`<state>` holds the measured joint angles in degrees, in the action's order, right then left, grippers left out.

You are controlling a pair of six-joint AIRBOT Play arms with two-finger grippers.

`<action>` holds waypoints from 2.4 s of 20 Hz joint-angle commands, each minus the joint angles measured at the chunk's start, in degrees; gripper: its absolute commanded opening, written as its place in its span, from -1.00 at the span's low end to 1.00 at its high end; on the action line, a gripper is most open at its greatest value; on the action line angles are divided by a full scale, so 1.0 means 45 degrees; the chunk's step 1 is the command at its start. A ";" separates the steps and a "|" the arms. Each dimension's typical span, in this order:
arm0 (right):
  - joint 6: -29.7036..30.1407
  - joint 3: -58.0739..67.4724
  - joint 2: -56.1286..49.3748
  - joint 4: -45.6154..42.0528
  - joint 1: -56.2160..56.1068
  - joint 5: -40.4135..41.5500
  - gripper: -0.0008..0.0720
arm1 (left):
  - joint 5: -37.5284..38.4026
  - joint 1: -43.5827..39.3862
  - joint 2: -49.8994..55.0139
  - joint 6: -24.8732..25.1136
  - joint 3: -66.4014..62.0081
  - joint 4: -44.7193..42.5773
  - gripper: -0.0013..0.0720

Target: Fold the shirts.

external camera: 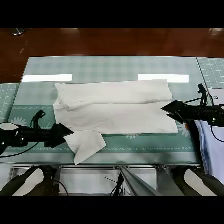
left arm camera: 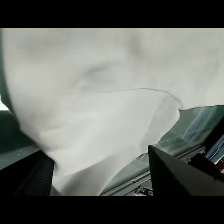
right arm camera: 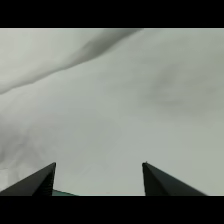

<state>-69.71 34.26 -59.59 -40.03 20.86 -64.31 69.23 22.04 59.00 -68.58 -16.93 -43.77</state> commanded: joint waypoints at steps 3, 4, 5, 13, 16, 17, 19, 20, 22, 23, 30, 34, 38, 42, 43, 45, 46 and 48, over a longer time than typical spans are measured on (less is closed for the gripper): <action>-0.0850 0.0612 0.0131 -0.0894 0.0704 0.0097 0.73 | -0.1039 -0.1919 0.0189 0.0908 0.0801 0.1059 0.95; -0.1360 0.1069 0.0131 -0.1846 0.1433 -0.0209 0.73 | -0.0889 -0.1991 0.0180 0.0962 0.0797 0.1059 0.95; -0.1418 0.1404 0.0131 -0.2594 0.2191 -0.0491 0.73 | -0.0656 -0.1987 0.0185 0.1195 0.0772 0.1015 0.92; -0.3050 -0.0840 0.0131 -0.5761 0.3895 -0.1583 0.73 | -0.0277 -0.1938 0.0175 0.1287 0.0209 0.1122 -0.89; -0.3036 -0.0845 0.0029 -0.5552 0.3886 -0.1549 0.73 | -0.0287 -0.1938 0.0175 0.1287 0.0209 0.1122 -0.89; -0.2929 -0.0845 -0.0185 -0.5260 0.3886 -0.1564 0.73 | -0.0291 -0.1943 0.0175 0.1282 0.0209 0.1122 -0.89; -0.2429 -0.0840 -0.0733 -0.4396 0.3886 -0.1613 0.73 | -0.0287 -0.1943 0.0175 0.1287 0.0209 0.1122 -0.89; -0.2157 -0.0840 -0.0971 -0.4012 0.3886 -0.1627 0.73 | -0.0272 -0.1943 0.0175 0.1287 0.0209 0.1122 -0.89; -0.1715 -0.0840 -0.1540 -0.3512 0.3886 -0.1676 0.73 | -0.0330 -0.1943 0.0180 0.1287 0.0209 0.1122 -0.89; -0.1632 -0.0840 -0.1870 -0.3332 0.3886 -0.1705 0.73 | -0.0335 -0.1943 0.0180 0.1287 0.0209 0.1122 -0.89; -0.1122 -0.0724 -0.2487 -0.1685 0.3886 -0.1103 0.73 | -0.0340 -0.1943 0.0180 0.1171 0.0209 0.1122 -0.89; -0.1054 -0.0724 -0.2511 -0.1593 0.3502 -0.0894 0.73 | -0.0379 -0.1943 0.0180 0.1180 0.0209 0.1409 -0.89; -0.1399 -0.0165 -0.2812 -0.1899 0.1894 -0.0442 0.09 | -0.0330 -0.1943 0.0175 0.1175 0.0209 0.1418 -0.89; -0.0933 0.1258 -0.2871 -0.2030 0.1307 -0.1409 -0.91 | 0.0044 -0.1889 0.0175 0.1219 0.0044 0.1452 -0.89; -0.0918 0.1957 -0.2871 -0.2229 0.1302 -0.1715 -0.90 | 0.0423 -0.1705 0.0170 0.1447 -0.0345 0.1559 -0.89; -0.0981 0.3366 -0.2871 -0.2263 0.1302 -0.1933 -0.91 | 0.0345 -0.1064 0.0151 0.2599 -0.1375 0.2084 -0.90; -0.1214 0.4031 -0.2885 -0.2259 0.1297 -0.1938 -0.91 | -0.0185 -0.0661 0.0257 0.2016 -0.1899 0.2123 -0.90; -0.1365 0.4945 -0.2982 -0.2059 0.1292 -0.1919 -0.91 | -0.0364 -0.0277 0.0952 0.1734 -0.3308 0.2123 -0.90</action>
<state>-74.67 49.93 -72.66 -49.65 26.98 -71.96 68.90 18.20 61.10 -60.49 -25.36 -35.16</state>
